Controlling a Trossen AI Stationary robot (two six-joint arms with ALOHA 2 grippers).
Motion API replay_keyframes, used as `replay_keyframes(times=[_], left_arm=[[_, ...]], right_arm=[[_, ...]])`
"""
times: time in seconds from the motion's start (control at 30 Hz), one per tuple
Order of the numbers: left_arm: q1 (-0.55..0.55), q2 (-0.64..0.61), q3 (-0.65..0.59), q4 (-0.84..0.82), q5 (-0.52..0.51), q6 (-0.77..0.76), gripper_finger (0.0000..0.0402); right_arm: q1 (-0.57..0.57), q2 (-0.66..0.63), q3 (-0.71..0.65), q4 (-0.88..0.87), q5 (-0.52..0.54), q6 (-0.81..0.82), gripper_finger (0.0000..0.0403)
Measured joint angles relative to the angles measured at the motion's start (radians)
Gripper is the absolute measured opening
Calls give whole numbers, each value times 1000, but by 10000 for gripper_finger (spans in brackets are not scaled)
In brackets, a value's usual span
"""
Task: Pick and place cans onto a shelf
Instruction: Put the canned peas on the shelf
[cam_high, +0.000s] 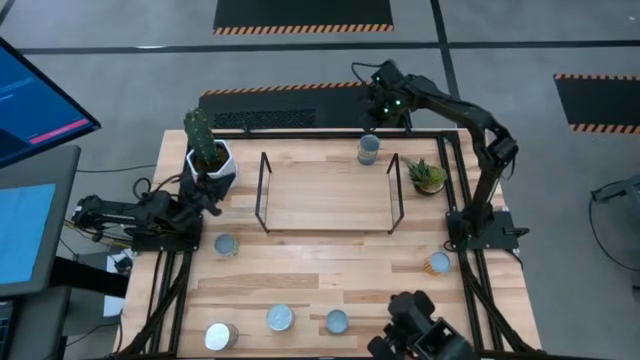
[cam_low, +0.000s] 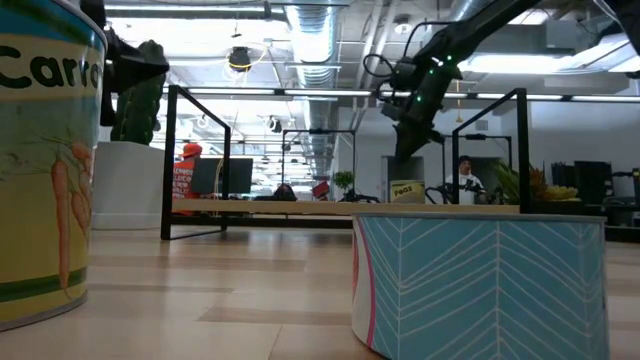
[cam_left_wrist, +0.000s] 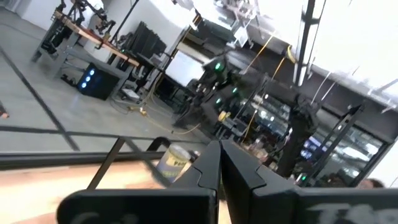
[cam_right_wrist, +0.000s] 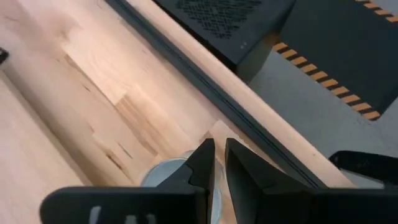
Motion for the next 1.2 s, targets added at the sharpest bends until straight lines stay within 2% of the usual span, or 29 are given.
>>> replay_keyframes(times=[0.23,0.57,0.8,0.93,1.2], left_arm=[[0,0,0,-54,-1,-53,0],[0,0,0,-46,-6,-33,0],[0,0,0,-45,-7,-34,0],[0,0,0,-45,-7,-34,0],[0,0,0,-45,-6,-35,0]], right_arm=[[-16,10,-2,-144,-4,-4,64],[-9,10,-2,-73,13,-87,64],[1,10,-2,-79,14,-67,71],[5,10,-2,-78,23,-64,109],[29,10,-2,-77,39,-9,222]])
